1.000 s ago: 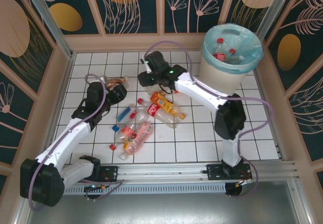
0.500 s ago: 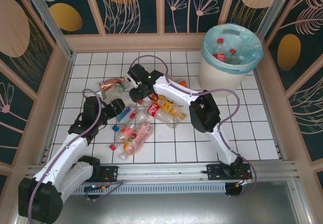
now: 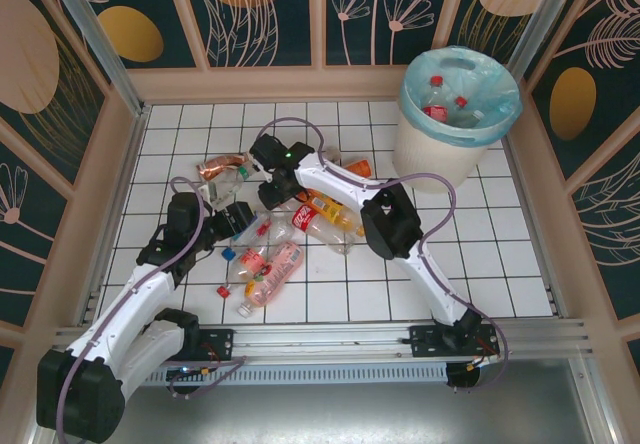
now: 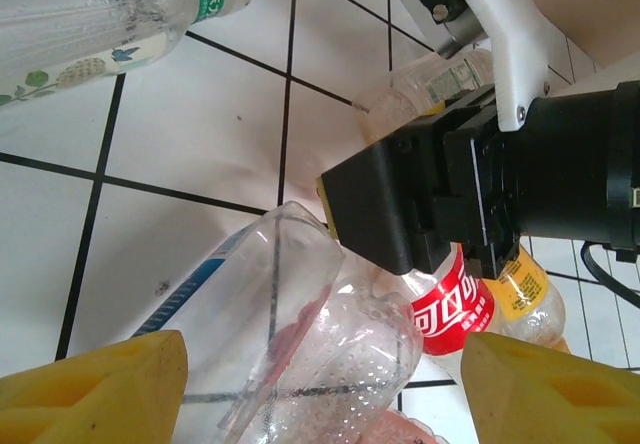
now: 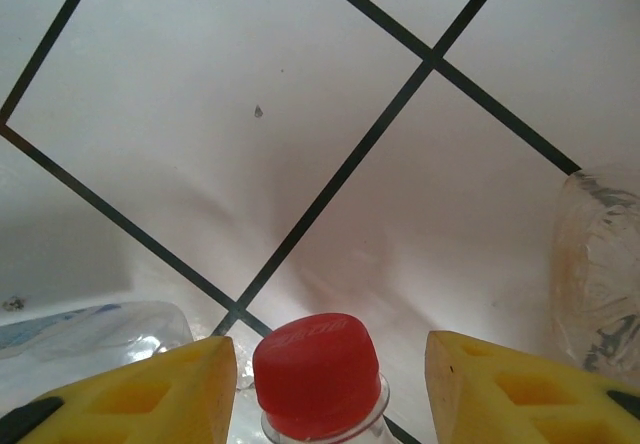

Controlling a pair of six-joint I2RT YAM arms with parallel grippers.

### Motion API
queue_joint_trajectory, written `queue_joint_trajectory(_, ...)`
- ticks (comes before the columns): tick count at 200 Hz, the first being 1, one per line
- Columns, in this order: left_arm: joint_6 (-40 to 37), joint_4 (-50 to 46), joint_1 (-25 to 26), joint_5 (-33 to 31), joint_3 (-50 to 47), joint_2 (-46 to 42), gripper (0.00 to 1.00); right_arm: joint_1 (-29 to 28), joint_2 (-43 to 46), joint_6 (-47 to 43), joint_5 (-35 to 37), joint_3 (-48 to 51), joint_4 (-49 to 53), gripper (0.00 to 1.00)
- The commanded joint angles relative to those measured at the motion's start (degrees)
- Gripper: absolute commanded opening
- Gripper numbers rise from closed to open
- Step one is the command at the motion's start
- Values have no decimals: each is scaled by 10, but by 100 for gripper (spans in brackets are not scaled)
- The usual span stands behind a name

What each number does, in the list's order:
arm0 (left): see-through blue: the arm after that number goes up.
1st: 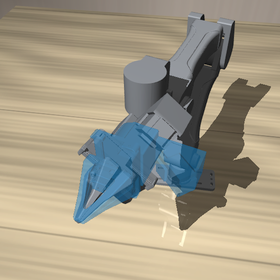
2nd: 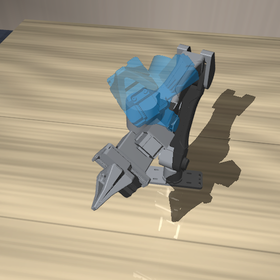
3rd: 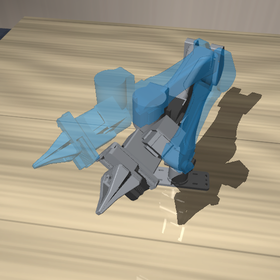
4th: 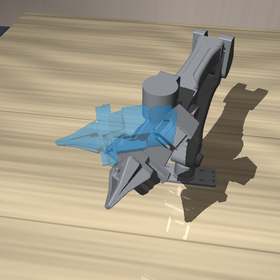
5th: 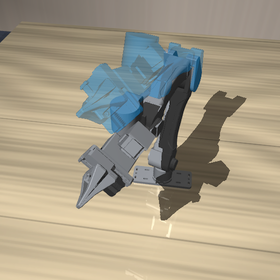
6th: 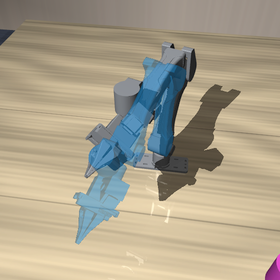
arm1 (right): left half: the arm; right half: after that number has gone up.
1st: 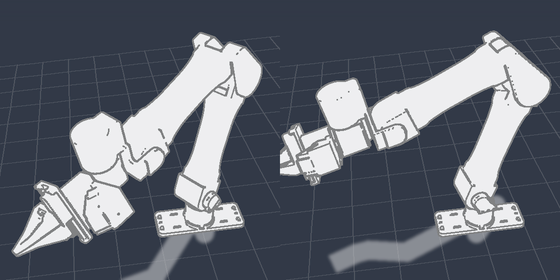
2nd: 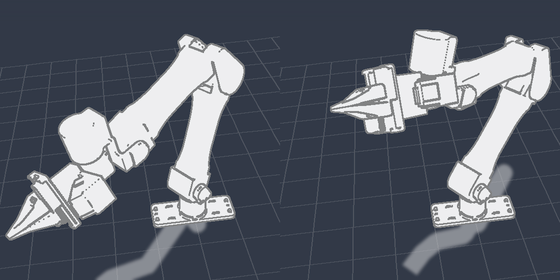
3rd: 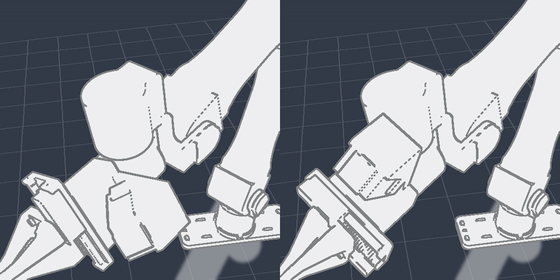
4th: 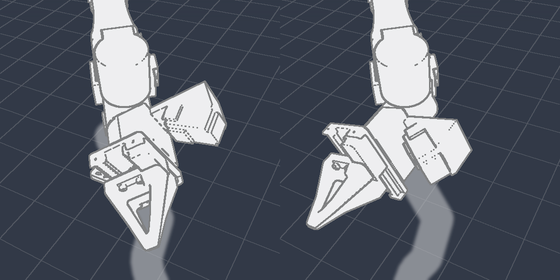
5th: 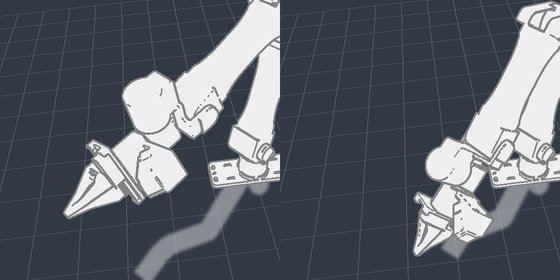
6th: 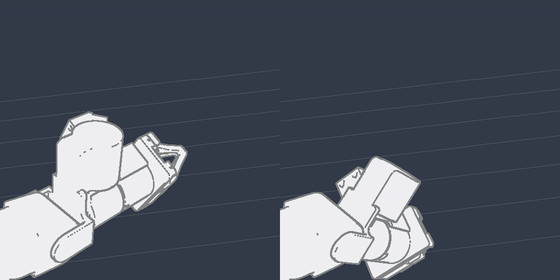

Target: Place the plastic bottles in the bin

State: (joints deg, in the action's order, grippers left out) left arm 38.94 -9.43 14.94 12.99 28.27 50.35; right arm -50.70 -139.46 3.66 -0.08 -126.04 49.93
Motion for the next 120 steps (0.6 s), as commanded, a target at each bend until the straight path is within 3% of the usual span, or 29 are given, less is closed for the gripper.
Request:
queue_joint_trajectory(1,-16,-9,-2,5,-3,-6,73,0,-15,-8,4,-17,23,53)
queue_joint_trajectory(120,-17,-2,-2,5,-10,-5,73,9,-45,-21,3,-43,40,49)
